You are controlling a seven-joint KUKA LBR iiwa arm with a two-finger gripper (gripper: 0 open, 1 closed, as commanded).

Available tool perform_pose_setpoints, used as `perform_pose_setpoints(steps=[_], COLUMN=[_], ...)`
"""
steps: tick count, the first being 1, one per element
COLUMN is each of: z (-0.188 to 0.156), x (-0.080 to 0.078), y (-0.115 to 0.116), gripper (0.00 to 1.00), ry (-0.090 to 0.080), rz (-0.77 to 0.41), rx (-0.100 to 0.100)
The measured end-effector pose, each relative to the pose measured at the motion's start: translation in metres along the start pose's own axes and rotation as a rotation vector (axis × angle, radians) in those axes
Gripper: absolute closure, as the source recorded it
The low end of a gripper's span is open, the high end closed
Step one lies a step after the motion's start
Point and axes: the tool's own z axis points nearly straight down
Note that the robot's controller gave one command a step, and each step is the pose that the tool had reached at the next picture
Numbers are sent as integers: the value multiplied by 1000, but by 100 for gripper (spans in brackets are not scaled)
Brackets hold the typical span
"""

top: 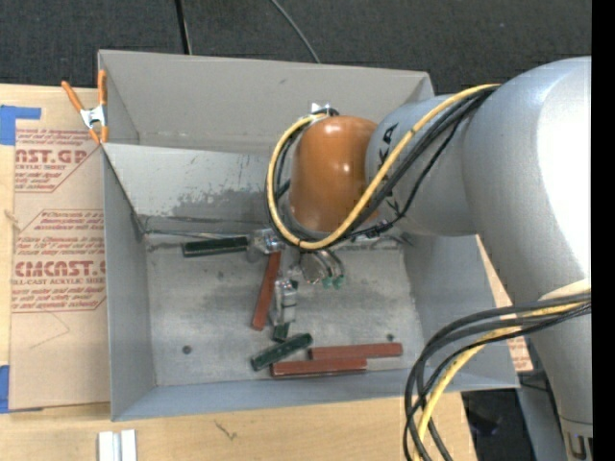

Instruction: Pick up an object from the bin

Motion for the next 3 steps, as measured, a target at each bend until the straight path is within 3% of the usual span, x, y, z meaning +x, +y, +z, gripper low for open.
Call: perform_pose_setpoints(steps=[1, 2, 3], z=[0, 0, -146], x=[19, 18, -2], y=[-6, -6, 19], gripper=[100, 100, 100], ry=[-8, -8, -7], rz=[-581, -581, -521], rx=[3, 3, 2])
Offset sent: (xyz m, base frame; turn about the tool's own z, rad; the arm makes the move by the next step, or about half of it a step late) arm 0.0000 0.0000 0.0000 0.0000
